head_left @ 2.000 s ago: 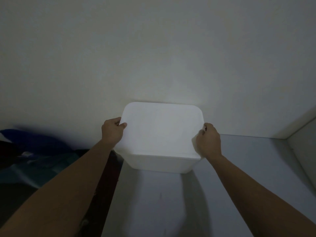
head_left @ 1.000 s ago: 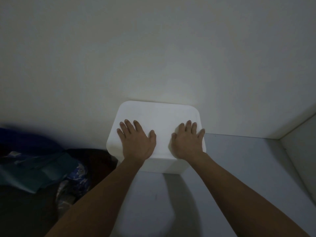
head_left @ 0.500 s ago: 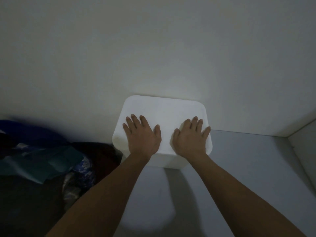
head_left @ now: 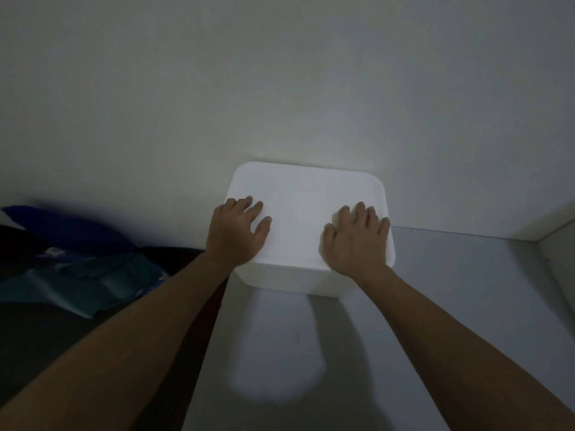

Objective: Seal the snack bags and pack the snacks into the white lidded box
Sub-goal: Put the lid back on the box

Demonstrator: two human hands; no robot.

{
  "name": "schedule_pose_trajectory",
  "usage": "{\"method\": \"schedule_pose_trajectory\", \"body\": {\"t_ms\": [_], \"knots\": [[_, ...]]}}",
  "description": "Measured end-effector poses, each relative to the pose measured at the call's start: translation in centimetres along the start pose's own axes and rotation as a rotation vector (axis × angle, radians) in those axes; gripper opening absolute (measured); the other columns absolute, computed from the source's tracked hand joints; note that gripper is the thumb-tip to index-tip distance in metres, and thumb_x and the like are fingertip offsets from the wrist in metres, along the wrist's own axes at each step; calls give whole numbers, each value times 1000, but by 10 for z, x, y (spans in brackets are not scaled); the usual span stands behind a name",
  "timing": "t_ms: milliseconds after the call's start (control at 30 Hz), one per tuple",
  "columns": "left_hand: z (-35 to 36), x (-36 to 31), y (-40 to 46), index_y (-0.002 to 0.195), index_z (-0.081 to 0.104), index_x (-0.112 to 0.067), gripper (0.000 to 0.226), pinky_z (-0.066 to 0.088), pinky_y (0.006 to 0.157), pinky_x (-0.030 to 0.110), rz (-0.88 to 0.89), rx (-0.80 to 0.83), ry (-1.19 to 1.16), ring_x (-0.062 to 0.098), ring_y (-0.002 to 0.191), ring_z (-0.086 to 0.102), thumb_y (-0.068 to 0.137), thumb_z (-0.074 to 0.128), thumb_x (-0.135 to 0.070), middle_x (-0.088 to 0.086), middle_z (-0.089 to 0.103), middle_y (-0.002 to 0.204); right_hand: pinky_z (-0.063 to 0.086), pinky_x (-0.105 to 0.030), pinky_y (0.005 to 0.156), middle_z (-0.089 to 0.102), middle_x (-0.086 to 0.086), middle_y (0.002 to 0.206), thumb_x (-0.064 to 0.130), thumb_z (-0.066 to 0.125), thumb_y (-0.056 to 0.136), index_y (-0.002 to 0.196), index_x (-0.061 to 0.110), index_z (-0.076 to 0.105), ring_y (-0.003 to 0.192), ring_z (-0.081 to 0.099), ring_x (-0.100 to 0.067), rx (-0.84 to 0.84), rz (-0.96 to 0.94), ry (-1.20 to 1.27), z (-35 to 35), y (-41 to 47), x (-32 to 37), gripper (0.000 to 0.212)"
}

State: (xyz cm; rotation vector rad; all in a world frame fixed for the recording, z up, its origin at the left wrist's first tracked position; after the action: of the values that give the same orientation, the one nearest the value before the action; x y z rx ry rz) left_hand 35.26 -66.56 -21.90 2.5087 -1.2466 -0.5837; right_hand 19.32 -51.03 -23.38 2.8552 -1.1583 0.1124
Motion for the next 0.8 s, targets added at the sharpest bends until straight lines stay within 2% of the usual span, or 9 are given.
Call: {"method": "schedule_pose_trajectory", "body": {"t_ms": [100,233,300,333,400,500,567,700,800], "knots": [[0,6,0,105,72,-4,41,53,78,40,22,11,-31,33,91,66,85,56,-36,19,71,108,35,-52,98,48,-22,132,53,26,90,129,9,47,117,46,-39,-66,-73,-62,-6,1,-6,63],[-1,5,-1,108,71,-5,42,51,81,40,-8,11,-83,31,94,63,89,51,-37,16,70,112,37,-47,96,57,-10,112,54,38,86,101,13,56,103,52,-31,-206,-79,24,-15,-6,-12,47],[-1,7,-1,111,69,-4,45,50,86,41,-29,30,-105,31,100,62,90,48,-39,17,68,116,36,-45,98,58,-8,108,49,42,84,96,12,57,104,53,-30,-259,-75,89,-19,-9,-12,41],[1,8,-2,115,66,-3,49,49,90,43,-20,53,-93,33,105,60,91,47,-40,18,65,120,34,-45,99,57,-9,112,49,42,84,99,13,56,108,51,-30,-244,-78,100,-19,-9,-12,41],[10,6,-5,127,57,1,60,41,104,49,14,138,-22,37,124,51,92,43,-46,23,55,133,25,-51,108,46,-15,135,51,36,87,120,15,48,130,38,-35,-123,-71,70,-10,-7,-12,51],[20,4,-4,138,43,1,79,29,112,54,35,242,88,38,136,38,92,27,-61,24,41,145,9,-59,114,14,-16,158,56,19,92,149,19,18,146,9,-38,22,-75,16,2,-2,-12,68],[23,5,-2,136,46,1,81,33,109,55,28,265,96,38,133,42,91,25,-63,24,44,143,6,-61,115,8,-16,160,56,13,93,152,19,9,147,4,-37,44,-95,-5,3,-2,-12,70],[20,6,9,131,53,0,82,39,104,50,28,268,116,38,127,50,85,33,-64,23,50,138,5,-61,116,4,-16,161,57,12,92,152,19,6,147,1,-37,90,-96,-6,3,-1,-11,72],[23,15,17,149,24,-8,101,13,120,47,-56,350,140,28,147,15,76,12,-77,15,19,158,4,-62,115,3,-14,161,67,16,86,152,17,7,148,1,-32,101,-46,34,1,8,-17,83]]}}
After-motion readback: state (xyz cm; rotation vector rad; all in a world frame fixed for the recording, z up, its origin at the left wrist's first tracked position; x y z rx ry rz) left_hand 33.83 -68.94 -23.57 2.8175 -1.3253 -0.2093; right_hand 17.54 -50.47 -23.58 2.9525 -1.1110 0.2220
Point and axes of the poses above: each hand's wrist, its own y-axis towards the middle knuckle, its own z-axis out of the palm, x = y × z, the point moved 7 cm from there along y, towards the middle knuckle
